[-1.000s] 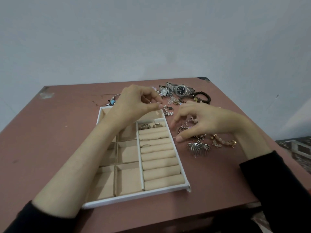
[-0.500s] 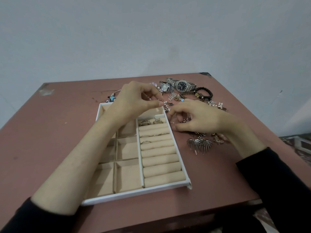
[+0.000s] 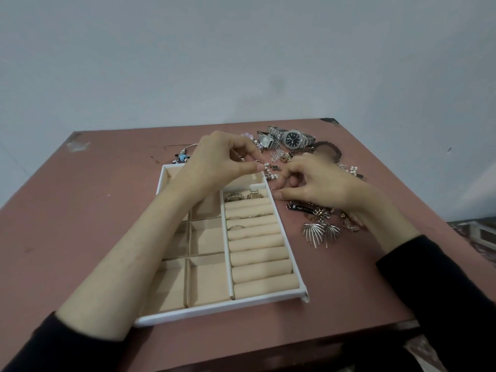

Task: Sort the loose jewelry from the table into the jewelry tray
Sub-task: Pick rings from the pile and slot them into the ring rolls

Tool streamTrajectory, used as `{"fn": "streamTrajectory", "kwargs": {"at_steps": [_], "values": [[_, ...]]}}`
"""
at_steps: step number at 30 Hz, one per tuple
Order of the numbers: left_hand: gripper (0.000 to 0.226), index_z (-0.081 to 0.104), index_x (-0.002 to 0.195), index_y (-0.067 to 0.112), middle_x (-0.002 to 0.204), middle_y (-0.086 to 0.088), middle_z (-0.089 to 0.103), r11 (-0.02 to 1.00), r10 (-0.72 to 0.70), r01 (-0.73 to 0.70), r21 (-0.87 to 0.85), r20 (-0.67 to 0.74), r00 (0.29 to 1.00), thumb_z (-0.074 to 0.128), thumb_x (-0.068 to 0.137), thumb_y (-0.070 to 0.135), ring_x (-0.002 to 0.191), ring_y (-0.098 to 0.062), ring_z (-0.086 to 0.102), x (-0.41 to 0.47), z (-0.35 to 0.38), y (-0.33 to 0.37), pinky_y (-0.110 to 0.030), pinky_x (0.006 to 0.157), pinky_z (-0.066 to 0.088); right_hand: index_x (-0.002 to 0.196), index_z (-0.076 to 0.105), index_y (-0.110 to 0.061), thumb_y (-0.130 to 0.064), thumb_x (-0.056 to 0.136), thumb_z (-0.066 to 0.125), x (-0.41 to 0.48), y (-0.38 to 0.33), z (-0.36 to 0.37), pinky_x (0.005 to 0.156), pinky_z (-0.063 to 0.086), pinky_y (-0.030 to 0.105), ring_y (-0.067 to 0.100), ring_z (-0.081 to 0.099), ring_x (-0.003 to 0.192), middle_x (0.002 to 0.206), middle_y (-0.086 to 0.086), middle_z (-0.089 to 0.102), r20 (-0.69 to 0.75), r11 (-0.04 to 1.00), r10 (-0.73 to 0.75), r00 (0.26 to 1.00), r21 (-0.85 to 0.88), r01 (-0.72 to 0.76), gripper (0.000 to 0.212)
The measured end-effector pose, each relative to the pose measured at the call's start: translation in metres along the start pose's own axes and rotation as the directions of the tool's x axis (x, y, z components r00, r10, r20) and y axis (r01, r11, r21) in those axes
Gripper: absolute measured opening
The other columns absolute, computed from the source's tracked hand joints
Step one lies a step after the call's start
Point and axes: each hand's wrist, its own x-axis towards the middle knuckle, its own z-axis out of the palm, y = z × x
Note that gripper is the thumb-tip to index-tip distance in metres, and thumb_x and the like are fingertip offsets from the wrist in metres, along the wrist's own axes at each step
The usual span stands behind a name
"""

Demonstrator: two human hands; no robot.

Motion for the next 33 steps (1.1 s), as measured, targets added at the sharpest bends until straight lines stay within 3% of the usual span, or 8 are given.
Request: {"fn": "streamTrajectory", "kwargs": {"at_steps": [6,9,13,16,21,26,30,33], "values": [[0.007,0.072,0.074,0.025,0.062,0.01,0.06,1.0,-0.013,0.013,-0.013,0.006,1.0,0.077,0.072,0.023,0.054,-0.002,0.05,-0.001,0.0,0.002,-0.015,0.055,0.043,0.073,0.062,-0.027,-0.026,0.074,0.078,-0.001,-0.003,0.0,0.055,0.039,0.01,-0.005,0.049,0.053,0.064,-0.01,0.056,-0.01,0.996,0.046,0.999,0.08,-0.045,0.017],[0.007,0.073,0.076,0.017,0.057,0.007,0.064,0.993,-0.034,0.038,-0.114,0.031,0.999,0.078,0.071,0.017,0.049,-0.002,0.059,-0.003,-0.002,0.004,-0.015,0.056,0.051,0.071,0.064,-0.021,-0.016,0.074,0.078,-0.004,-0.008,0.0,0.054,0.039,0.007,-0.007,0.049,0.052,0.061,-0.011,0.057,-0.045,0.99,0.061,0.997,0.132,-0.055,0.015],[0.009,0.075,0.079,0.016,0.066,-0.005,0.072,0.979,-0.07,0.075,-0.187,0.033,0.997,0.078,0.07,0.017,0.058,-0.011,0.067,-0.008,-0.006,0.009,-0.019,0.067,0.057,0.072,0.067,-0.013,-0.005,0.074,0.075,-0.009,-0.01,-0.004,0.049,0.038,0.007,-0.005,0.049,0.047,0.056,-0.011,0.057,-0.147,0.952,0.094,0.985,0.303,-0.045,0.012],[0.008,0.076,0.08,0.018,0.066,-0.002,0.072,0.984,-0.082,0.09,-0.152,0.056,0.995,0.077,0.072,0.017,0.059,-0.008,0.067,-0.02,-0.014,0.016,-0.011,0.062,0.05,0.07,0.065,-0.011,-0.004,0.074,0.075,-0.011,-0.01,-0.007,0.049,0.039,0.01,-0.001,0.051,0.048,0.058,-0.008,0.06,-0.248,0.918,0.113,0.962,0.397,-0.006,0.012],[0.011,0.076,0.081,0.03,0.073,0.005,0.072,0.998,-0.055,0.05,0.05,0.112,0.992,0.079,0.07,0.028,0.067,-0.011,0.062,-0.047,-0.017,0.021,-0.024,0.064,0.046,0.07,0.064,-0.019,-0.007,0.074,0.075,-0.009,-0.013,-0.005,0.055,0.043,0.015,0.001,0.051,0.055,0.064,-0.007,0.062,-0.292,0.919,0.118,0.949,0.394,0.007,0.017],[0.011,0.076,0.078,0.012,0.062,0.002,0.067,0.996,-0.061,0.053,0.071,0.119,0.991,0.08,0.069,0.016,0.058,-0.002,0.055,-0.061,-0.01,0.024,-0.009,0.057,0.04,0.07,0.066,-0.019,-0.005,0.074,0.075,-0.013,-0.022,0.0,0.049,0.039,0.01,-0.002,0.047,0.049,0.051,-0.017,0.058,-0.288,0.904,0.099,0.952,0.427,0.036,0.017],[0.008,0.074,0.072,0.012,0.065,-0.007,0.07,0.997,-0.082,0.083,0.0,0.141,0.987,0.081,0.068,0.013,0.058,-0.006,0.058,-0.065,-0.011,0.024,-0.026,0.064,0.05,0.066,0.064,-0.021,-0.005,0.072,0.076,-0.017,-0.031,0.008,0.055,0.038,0.011,0.001,0.046,0.055,0.06,-0.01,0.06,-0.32,0.906,0.042,0.946,0.412,0.099,0.021],[0.008,0.075,0.071,0.014,0.068,-0.009,0.071,0.997,-0.068,0.071,-0.014,0.161,0.985,0.082,0.067,0.015,0.061,-0.012,0.06,-0.066,-0.013,0.025,-0.027,0.062,0.051,0.064,0.062,-0.025,-0.007,0.073,0.075,-0.021,-0.034,0.012,0.056,0.037,0.014,0.002,0.046,0.056,0.061,-0.01,0.058,-0.331,0.906,0.001,0.943,0.4,0.14,0.025]]}}
